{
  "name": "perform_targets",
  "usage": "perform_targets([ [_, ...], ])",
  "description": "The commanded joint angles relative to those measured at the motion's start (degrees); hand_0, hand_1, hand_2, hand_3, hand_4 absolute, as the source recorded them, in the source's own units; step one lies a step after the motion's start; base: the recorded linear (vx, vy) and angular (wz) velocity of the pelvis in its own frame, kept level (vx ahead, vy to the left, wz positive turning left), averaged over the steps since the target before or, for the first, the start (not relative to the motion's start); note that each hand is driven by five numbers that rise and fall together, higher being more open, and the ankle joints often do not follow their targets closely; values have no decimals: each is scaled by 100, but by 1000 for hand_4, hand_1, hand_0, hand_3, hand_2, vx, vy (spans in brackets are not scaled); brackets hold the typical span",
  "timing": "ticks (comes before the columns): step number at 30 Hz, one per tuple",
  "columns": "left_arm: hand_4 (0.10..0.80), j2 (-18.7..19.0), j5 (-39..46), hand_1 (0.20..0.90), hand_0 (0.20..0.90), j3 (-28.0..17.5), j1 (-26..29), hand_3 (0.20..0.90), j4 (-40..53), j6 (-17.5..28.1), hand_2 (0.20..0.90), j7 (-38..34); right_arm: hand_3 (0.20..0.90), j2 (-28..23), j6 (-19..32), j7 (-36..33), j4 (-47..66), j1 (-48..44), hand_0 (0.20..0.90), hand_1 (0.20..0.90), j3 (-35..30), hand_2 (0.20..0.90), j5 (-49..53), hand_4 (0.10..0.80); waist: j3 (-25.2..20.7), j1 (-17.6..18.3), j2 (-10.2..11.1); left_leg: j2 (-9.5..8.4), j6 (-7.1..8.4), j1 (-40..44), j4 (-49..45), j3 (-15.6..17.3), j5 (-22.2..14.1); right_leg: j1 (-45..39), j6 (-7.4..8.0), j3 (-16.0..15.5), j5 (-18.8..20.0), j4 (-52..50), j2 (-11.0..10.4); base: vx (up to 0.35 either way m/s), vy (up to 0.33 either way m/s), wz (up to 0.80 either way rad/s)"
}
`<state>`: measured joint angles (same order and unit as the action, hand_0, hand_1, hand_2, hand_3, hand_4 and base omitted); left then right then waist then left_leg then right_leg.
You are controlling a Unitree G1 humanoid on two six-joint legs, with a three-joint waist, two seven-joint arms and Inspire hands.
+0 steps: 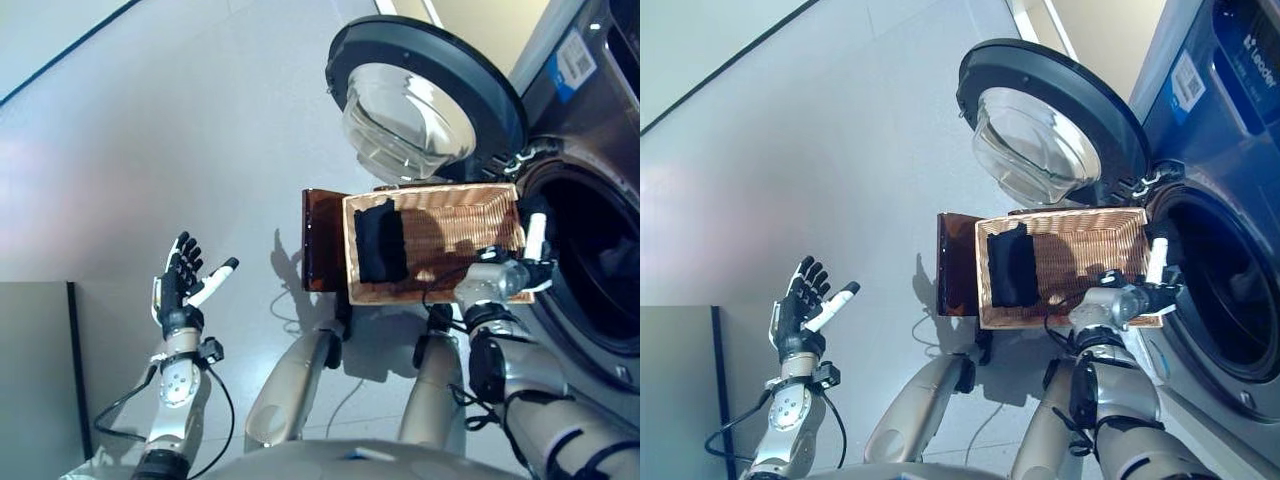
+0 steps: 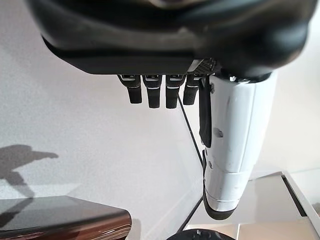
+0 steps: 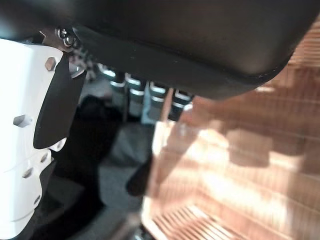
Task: Pick up the clothes and place them into the washing machine
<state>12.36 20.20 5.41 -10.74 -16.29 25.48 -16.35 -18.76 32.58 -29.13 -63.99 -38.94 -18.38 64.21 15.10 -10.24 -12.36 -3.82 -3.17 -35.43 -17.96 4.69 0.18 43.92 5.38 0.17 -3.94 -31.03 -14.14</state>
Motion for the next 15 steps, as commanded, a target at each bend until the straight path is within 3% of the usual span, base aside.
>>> perform_targets([
  [1,800,379,4,900,900,-173,-80,900,391,545,900,-118,900,-820,452,-243,406,-371,900,900,3,900,-468,800,-179,-68,-413,-176,329,-418,231,-195,63,-269,-280,-124,-462,29,221,18,-8,-5],
  [8,800,476,-16,900,900,-85,-109,900,390,536,900,-153,900,-1563,354,-732,289,-947,900,900,61,900,-918,800,-198,-173,-681,-173,355,-416,416,-168,301,-199,-305,-179,-361,37,209,2,-6,2],
  [11,800,550,-81,900,900,-145,-106,900,399,545,900,-199,900,-2011,251,-886,277,-1168,900,900,158,900,-1164,800,-283,-206,-728,-181,370,-341,509,-181,313,-239,-292,-195,-392,50,197,45,-13,0],
  [12,800,630,-152,900,900,-240,-123,900,432,551,900,-247,900,-2398,178,-871,369,-1366,900,900,284,900,-1288,800,-348,-229,-735,-192,388,-310,554,-199,329,-251,-293,-195,-401,48,198,36,-20,2],
  [15,800,660,-166,900,900,-298,-121,900,496,566,900,-276,900,-2705,154,-855,563,-1627,900,900,504,900,-1370,800,-391,-229,-725,-194,401,-243,628,-206,337,-265,-293,-193,-397,57,207,34,0,5],
])
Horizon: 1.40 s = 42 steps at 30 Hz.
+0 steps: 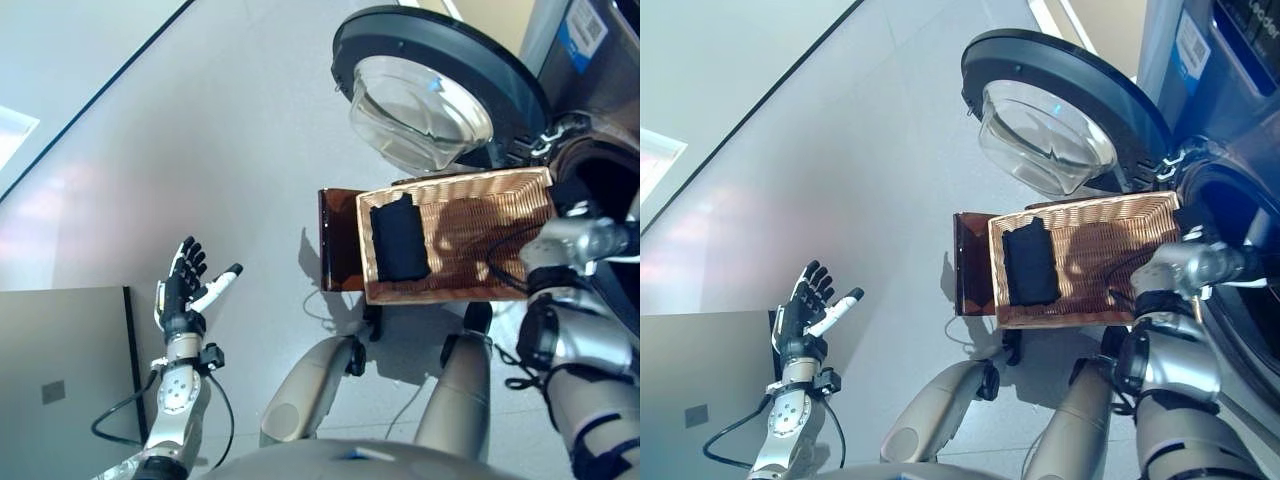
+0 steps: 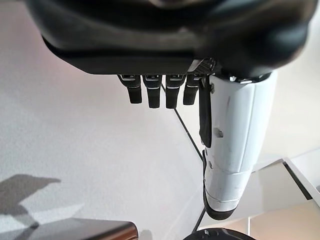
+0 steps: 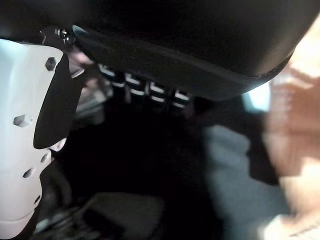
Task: Pick up the clothes and place them into the washing machine
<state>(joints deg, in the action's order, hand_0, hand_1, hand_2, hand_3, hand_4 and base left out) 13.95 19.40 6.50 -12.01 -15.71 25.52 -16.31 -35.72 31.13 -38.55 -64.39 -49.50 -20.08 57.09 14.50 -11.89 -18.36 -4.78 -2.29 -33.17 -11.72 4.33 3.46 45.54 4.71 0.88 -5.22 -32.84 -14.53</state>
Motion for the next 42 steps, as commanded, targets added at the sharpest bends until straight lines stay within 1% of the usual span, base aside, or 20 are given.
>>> perform_targets([
  [1,800,522,-86,900,900,-444,10,900,406,558,900,-297,900,-1183,278,138,691,-702,900,900,815,900,-684,800,-361,-59,-96,-98,323,-437,38,-173,14,-433,-221,-261,-265,242,250,37,-4,-3],
  [3,800,512,-39,900,900,-465,13,900,438,569,900,-301,900,-1322,306,210,854,-897,900,900,1032,900,-689,800,-390,-44,-61,-91,327,-379,95,-167,20,-451,-214,-259,-261,261,252,31,4,-5],
  [5,800,482,19,900,900,-462,30,900,410,564,900,-283,900,-1338,308,352,981,-936,900,900,1150,900,-640,800,-394,-4,-10,-87,324,-333,109,-163,15,-475,-214,-248,-259,260,274,16,0,-1],
  [8,800,427,88,900,900,-421,114,900,278,547,900,-271,900,-1173,292,523,922,-846,900,900,1172,900,-558,800,-413,51,77,-77,310,-290,115,-140,-10,-495,-211,-233,-242,289,298,0,0,0],
  [10,800,374,134,900,900,-418,151,900,250,546,900,-259,900,-1013,293,623,860,-696,900,900,1051,900,-464,800,-421,89,115,-68,300,-278,117,-114,-27,-521,-205,-235,-218,332,315,0,0,0],
  [13,800,284,178,900,900,-408,164,900,216,546,900,-202,900,-576,312,689,718,-357,900,900,884,900,-416,800,-412,117,147,-38,284,-275,113,-122,-39,-534,-203,-252,-195,365,334,-6,-7,-4],
  [19,800,144,226,900,900,-397,159,900,66,549,900,-145,900,587,479,762,894,522,900,900,613,900,-311,800,-345,176,231,5,259,-277,52,-138,-68,-579,-207,-292,-177,404,365,-6,-2,-4],
  [22,800,112,224,900,900,-352,145,900,69,566,900,-114,900,946,538,785,901,732,900,900,526,900,-217,800,-296,186,271,4,254,-309,0,-157,-75,-589,-219,-324,-177,390,359,-9,-7,-3],
  [28,800,90,196,900,900,-363,76,900,131,584,900,-123,900,1389,583,799,838,958,900,900,507,900,-97,800,-205,197,366,-1,247,-401,-82,-175,-84,-545,-228,-354,-167,353,324,-3,5,6],
  [33,800,77,198,900,900,-367,39,900,181,599,900,-121,900,1575,549,786,714,1052,900,900,566,900,-70,800,-183,197,424,-11,227,-405,-119,-154,-122,-557,-228,-334,-156,350,336,19,11,1],
  [36,800,58,140,900,900,-357,41,900,228,551,900,-77,900,1770,306,995,356,1312,900,900,759,900,-53,800,-205,206,527,-23,208,-316,-158,-160,-177,-667,-223,-333,-152,344,320,56,11,0],
  [38,800,51,66,900,900,-400,54,900,207,499,900,-73,900,1810,-12,1166,86,1503,900,900,1013,900,-232,800,-232,211,623,-26,202,-217,-148,-182,-196,-796,-222,-332,-120,402,323,64,-15,4],
  [40,800,52,-46,900,900,-419,82,900,144,450,900,-66,900,1826,-205,1272,-125,1618,900,900,1154,900,-337,800,-244,222,713,-23,196,-72,-87,-203,-220,-936,-208,-350,-97,492,320,48,-18,8],
  [41,800,52,-46,900,900,-420,82,900,144,449,900,-66,900,1825,-205,1274,-127,1616,900,900,1155,900,-335,800,-239,224,711,-22,196,-65,-84,-204,-219,-944,-208,-352,-96,495,320,40,-20,5],
  [42,800,35,-87,900,900,-448,65,900,120,434,900,-70,900,1921,-291,1366,-138,1767,900,900,1259,900,-387,800,-247,229,768,-15,197,1,-44,-199,-212,-1031,-200,-377,-66,568,319,76,-44,-1],
])
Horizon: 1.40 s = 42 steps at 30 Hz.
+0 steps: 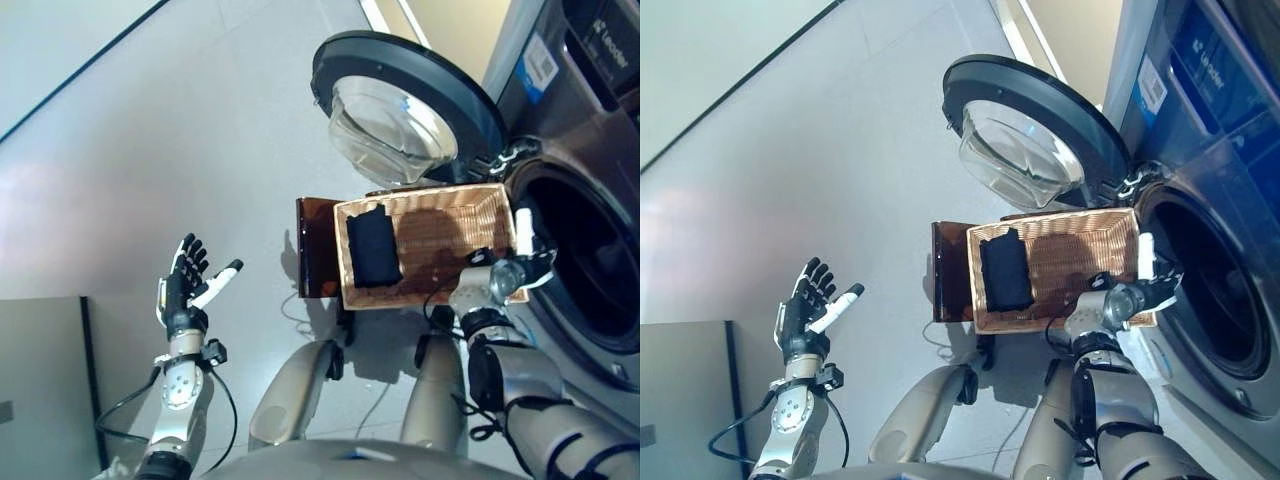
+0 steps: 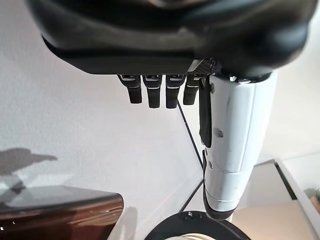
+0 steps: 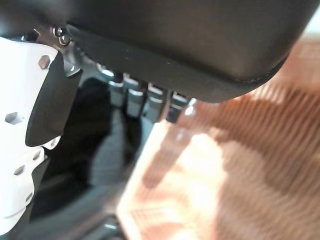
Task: Pick up the clothes and place them into the washing machine
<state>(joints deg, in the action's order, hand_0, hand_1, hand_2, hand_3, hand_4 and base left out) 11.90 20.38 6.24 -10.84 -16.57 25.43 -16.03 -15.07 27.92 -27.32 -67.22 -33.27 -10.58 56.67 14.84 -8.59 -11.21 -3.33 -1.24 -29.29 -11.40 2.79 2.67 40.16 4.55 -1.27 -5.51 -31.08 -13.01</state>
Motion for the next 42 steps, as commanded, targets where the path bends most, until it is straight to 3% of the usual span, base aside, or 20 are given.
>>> perform_targets([
  [1,800,213,-259,900,900,-458,-27,900,74,380,900,-107,900,-72,-84,339,120,384,900,900,364,900,-421,800,-316,-93,156,-155,95,-226,34,-75,-129,-702,-166,-209,1,586,178,90,-45,-2],
  [7,800,146,-649,900,900,-420,72,900,-1084,119,900,-133,900,176,-507,653,143,1254,900,900,795,900,-1115,800,-387,29,466,-91,109,418,360,-109,-115,-1456,-74,-350,180,1241,223,83,-30,-8],
  [14,800,123,-1214,900,900,-285,281,900,-3188,-157,900,-272,900,84,-1074,516,88,2059,900,900,1433,900,-3317,800,-575,206,751,-11,156,1119,765,-94,-31,-2280,63,-484,497,2082,279,55,-27,-9],
  [17,800,131,-1314,900,900,-286,323,900,-3677,-205,900,-262,900,69,-1178,592,231,2391,900,900,1611,900,-3856,800,-692,274,816,10,175,1272,897,-78,8,-2441,96,-527,573,2281,297,53,-23,-8],
  [18,800,136,-1401,900,900,-257,337,900,-4089,-243,900,-254,900,-46,-1316,553,383,2652,900,900,1876,900,-4633,800,-787,314,883,26,191,1444,982,-85,3,-2613,113,-535,589,2393,330,78,-31,-4],
  [23,800,98,-1767,900,900,-117,337,900,-5067,-414,900,-162,900,-3,-1477,712,125,3286,900,900,1839,900,-5362,800,-1104,433,1013,59,193,1874,1210,-52,5,-3020,176,-578,639,2630,352,85,-22,-1],
  [27,800,25,-1935,900,900,-152,278,900,-5433,-528,900,-106,900,87,-1698,739,-455,3586,900,900,1912,900,-6045,800,-1339,487,1076,38,192,2187,1426,-8,-2,-3279,235,-588,705,2797,329,76,13,-2],
  [32,800,-39,-2123,900,900,-125,208,900,-5466,-615,900,111,900,28,-2045,834,-1041,3767,900,900,2423,900,-7300,800,-1497,465,1133,-70,59,2420,1169,-25,-307,-3543,276,-545,693,2716,203,78,49,-8],
  [36,800,-22,-2123,900,900,-148,249,900,-5431,-695,900,209,900,41,-2185,847,-1358,3904,900,900,2084,900,-7183,800,-1465,509,1161,-201,-89,2585,783,-107,-580,-3633,262,-519,592,2151,113,63,84,-2],
  [39,800,71,-2166,900,900,-142,328,900,-5294,-725,900,185,900,-15,-2205,820,-1418,3944,900,900,1800,900,-6944,800,-1398,597,1142,-270,-225,2746,721,-230,-637,-3412,251,-433,921,1152,56,67,113,14],
  [41,800,155,-2220,900,900,-133,394,900,-5215,-748,900,181,900,-41,-2197,814,-1439,3921,900,900,1785,900,-6879,800,-1278,667,1138,-255,-292,2832,692,-266,-638,-3156,183,-324,1124,556,148,12,100,24],
  [42,800,208,-2230,900,900,-134,427,900,-5199,-751,900,182,900,-50,-2191,813,-1453,3883,900,900,1777,900,-6840,800,-1245,708,1125,-227,-297,2866,692,-319,-634,-3011,147,-261,1063,409,297,15,65,28],
])
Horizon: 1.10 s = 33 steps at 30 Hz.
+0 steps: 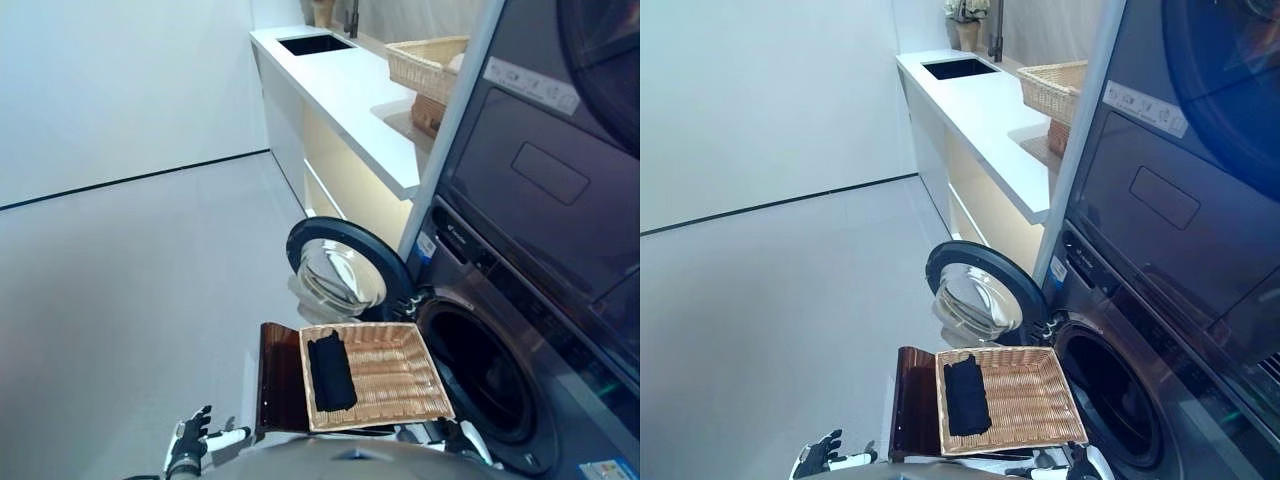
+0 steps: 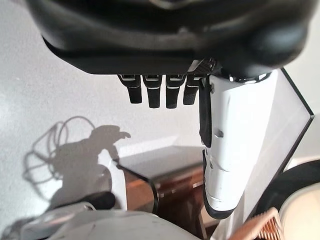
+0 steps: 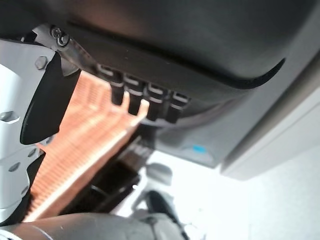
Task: Pick up the clothes and place them into the washing machine
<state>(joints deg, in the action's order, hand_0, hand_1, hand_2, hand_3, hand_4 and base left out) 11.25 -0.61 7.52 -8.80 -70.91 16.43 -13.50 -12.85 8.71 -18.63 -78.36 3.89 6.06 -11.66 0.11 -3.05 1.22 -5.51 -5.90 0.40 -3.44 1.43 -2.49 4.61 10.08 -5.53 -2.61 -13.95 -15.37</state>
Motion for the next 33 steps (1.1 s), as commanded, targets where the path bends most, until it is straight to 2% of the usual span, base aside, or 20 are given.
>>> perform_targets([
  [1,800,295,-122,900,900,-263,239,900,292,147,900,-60,900,-287,-247,-63,-318,146,900,900,113,900,37,800,236,200,-114,-9,170,-45,-76,-253,-116,692,-447,252,682,-1298,719,55,49,17],
  [2,800,323,-123,900,900,-259,267,900,319,162,900,-69,900,-284,-227,-52,-302,124,900,900,119,900,90,800,244,255,-100,-15,185,31,-23,-303,-111,857,-508,329,549,-1213,934,122,13,5],
  [3,800,346,-78,900,900,-259,296,900,458,167,900,-100,900,-274,-202,-46,-254,103,900,900,112,900,185,800,218,306,-34,-79,217,125,83,-340,-109,1007,-563,217,536,-655,1066,145,-5,-4],
  [5,800,352,-69,900,900,-209,310,900,511,199,900,-136,900,-250,-213,-60,-212,103,900,900,118,900,203,800,219,379,47,-150,253,251,189,-424,-136,1155,-553,22,757,27,1046,155,-44,22],
  [7,800,341,-6,900,900,-196,331,900,568,214,900,-155,900,-237,-222,-83,-184,103,900,900,117,900,206,800,233,427,69,-165,278,330,228,-500,-157,1155,-521,11,895,333,1038,108,-45,58],
  [9,800,270,65,900,900,-97,354,900,629,240,900,-206,900,-133,-230,-84,-175,165,900,900,115,900,290,800,152,486,205,-202,344,408,285,-544,-235,881,-512,276,1042,917,1093,116,-86,56],
  [14,800,122,99,900,900,20,270,900,690,234,900,-275,900,-57,-250,-136,-165,124,900,900,158,900,313,800,-65,382,211,-109,407,390,294,-425,-259,479,-508,313,1086,1277,1150,121,-85,14],
  [19,800,84,128,900,900,78,401,900,546,212,900,-270,900,-25,-184,-148,-94,62,900,900,142,900,441,800,-212,384,234,9,521,342,59,-396,-361,169,-585,323,956,1456,1230,93,-96,-5],
  [22,800,103,197,900,900,162,555,900,600,228,900,-275,900,-32,-152,-171,-80,2,900,900,174,900,486,800,-198,440,297,100,690,41,-884,-338,-226,-39,-725,361,842,1488,1326,29,-117,8],
  [23,800,105,222,900,900,184,598,900,633,244,900,-278,900,-43,-136,-171,-40,-19,900,900,209,900,485,800,-155,456,330,109,735,-227,-1594,-334,-126,-93,-804,379,816,1470,1346,-22,-113,28],
  [24,800,100,261,900,900,201,620,900,682,254,900,-269,900,-65,-137,-173,2,-52,900,900,262,900,480,800,-65,427,356,45,769,-511,-2300,-394,69,-163,-884,415,796,1447,1367,-38,-109,48],
  [25,800,91,280,900,900,195,640,900,678,259,900,-309,900,-64,-118,-178,68,-108,900,900,333,900,477,800,5,369,409,-81,756,-728,-2860,-486,225,-220,-950,476,784,1422,1379,-22,-85,56],
  [27,800,63,323,900,900,182,641,900,572,256,900,-335,900,-46,-87,-227,186,-178,900,900,422,900,477,800,66,278,476,-95,670,-1049,-3251,-504,339,-317,-1020,547,748,1395,1387,15,-40,13],
  [30,800,58,391,900,900,142,581,900,448,253,900,-422,900,-18,-17,-300,345,-395,900,900,540,900,551,800,57,127,574,248,513,-1315,-2443,-424,251,-344,-959,743,677,1292,1390,81,20,-39],
  [32,800,73,402,900,900,143,553,900,313,235,900,-464,900,1,28,-324,406,-490,900,900,612,900,588,800,-4,66,530,501,561,-1176,-1276,-484,278,-382,-885,840,573,1281,1482,123,54,-41],
  [33,800,74,386,900,900,159,548,900,254,214,900,-472,900,-2,56,-325,456,-513,900,900,623,900,628,800,-21,30,460,615,655,-1124,-719,-507,505,-475,-852,884,504,1327,1546,128,77,-25],
])
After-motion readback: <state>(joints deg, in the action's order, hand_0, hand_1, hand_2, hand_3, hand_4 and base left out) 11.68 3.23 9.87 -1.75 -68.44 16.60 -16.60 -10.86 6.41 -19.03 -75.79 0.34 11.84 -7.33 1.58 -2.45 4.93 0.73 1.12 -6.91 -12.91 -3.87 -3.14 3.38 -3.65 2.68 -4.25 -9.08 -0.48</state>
